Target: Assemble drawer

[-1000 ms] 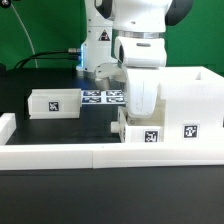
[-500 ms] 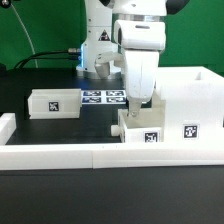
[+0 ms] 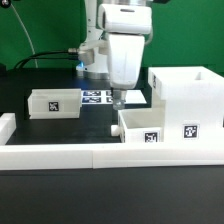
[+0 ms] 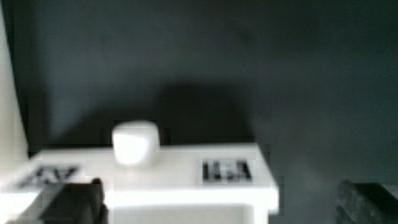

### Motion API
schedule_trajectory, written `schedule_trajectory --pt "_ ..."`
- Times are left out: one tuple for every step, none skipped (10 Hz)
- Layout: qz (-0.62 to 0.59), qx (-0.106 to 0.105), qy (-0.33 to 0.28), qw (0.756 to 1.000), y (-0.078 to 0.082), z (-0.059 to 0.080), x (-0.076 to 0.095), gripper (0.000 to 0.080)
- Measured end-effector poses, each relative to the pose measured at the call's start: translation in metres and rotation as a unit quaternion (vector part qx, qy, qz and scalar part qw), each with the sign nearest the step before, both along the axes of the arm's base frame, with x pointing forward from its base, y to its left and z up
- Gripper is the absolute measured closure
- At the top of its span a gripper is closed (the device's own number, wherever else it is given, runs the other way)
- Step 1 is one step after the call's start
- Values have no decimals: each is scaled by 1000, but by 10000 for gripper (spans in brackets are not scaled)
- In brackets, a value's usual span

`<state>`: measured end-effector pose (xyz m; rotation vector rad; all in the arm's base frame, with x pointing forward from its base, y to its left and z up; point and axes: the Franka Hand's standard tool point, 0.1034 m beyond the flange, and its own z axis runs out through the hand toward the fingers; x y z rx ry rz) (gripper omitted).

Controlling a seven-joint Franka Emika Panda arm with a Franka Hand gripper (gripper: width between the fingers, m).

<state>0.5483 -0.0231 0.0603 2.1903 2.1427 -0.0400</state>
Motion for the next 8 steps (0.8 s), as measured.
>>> schedule_trajectory --pt "4 1 0 1000 0 0 0 150" --pt "6 1 1 1000 -6 0 0 150" --pt "9 1 2 1000 -10 0 -1 150" --pt "22 3 4 1000 -20 -2 -2 150" --pt "46 22 7 999 -36 -6 0 150" --pt "44 33 7 998 -45 -8 2 150" --pt "59 48 10 997 -50 -10 1 150" --pt "58 58 12 997 -48 -16 0 150"
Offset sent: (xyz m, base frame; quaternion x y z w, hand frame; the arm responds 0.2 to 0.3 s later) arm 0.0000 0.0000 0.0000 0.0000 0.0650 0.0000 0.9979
